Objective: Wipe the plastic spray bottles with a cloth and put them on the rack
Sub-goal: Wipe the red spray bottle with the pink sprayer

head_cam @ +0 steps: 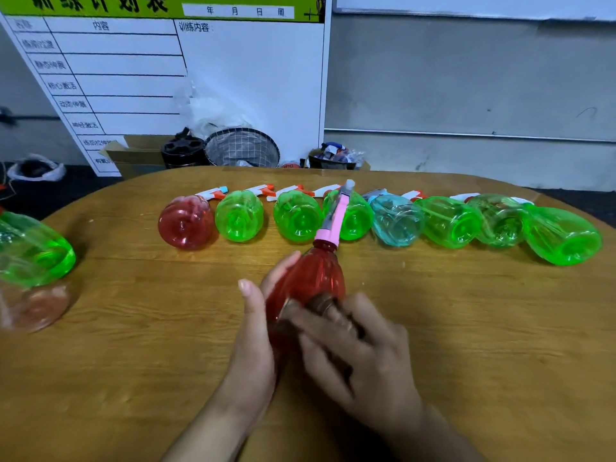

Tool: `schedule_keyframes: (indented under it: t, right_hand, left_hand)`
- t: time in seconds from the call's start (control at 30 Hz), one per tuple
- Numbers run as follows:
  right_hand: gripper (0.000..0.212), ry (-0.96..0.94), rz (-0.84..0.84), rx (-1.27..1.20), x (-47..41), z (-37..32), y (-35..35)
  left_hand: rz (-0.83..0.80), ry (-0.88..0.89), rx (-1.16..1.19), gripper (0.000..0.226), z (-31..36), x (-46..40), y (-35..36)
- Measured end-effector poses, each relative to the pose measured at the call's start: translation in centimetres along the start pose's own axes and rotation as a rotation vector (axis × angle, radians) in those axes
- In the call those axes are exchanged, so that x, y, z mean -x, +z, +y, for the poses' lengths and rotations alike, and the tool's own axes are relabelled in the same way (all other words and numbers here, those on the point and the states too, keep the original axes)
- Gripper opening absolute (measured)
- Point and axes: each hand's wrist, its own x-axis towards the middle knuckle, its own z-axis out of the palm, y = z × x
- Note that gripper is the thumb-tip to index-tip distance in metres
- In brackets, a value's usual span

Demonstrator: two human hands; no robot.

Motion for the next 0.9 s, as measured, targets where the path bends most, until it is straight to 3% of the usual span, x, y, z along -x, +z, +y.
schedule_keyframes:
  t: [0.13,0.23,0.43,0.6,0.7,0.9]
  right_hand:
    - [0.029,0.409,0.102,-0.149,-1.4,2.3,-1.1]
    - [0.029,0.454,0.092,-0.276,-1.7,2.9,-1.6]
    - [0.027,0.611,0.301,-0.523,-2.4,2.5,-1.7]
    - [0.028,0.613,0.245,-0.478,-2.4,2.4,-2.0]
    - [0.029,0.571,0.133,-0.288,-2.0,2.3,-1.7]
    - [0.031,0.226,0.000,-0.079,-1.0,0.6,-0.9]
  left_hand:
    - [-0.068,0.031,-0.148,0.088,-0.5,0.8,0.3]
    - [-0.097,0.071,-0.169,0.078,-0.7,0.8,0.8]
    - [-0.081,-0.005,-0.003,0.079,-0.3,1.0,1.4]
    - [-0.095,-0.052,-0.013,0.049,-0.9,1.0,1.1]
    - [-0.064,-0.062,-0.006,0.044,-1.3,0.8,1.3]
    - [-0.018,-0.046,0.090,0.042,-0.7,0.3,0.6]
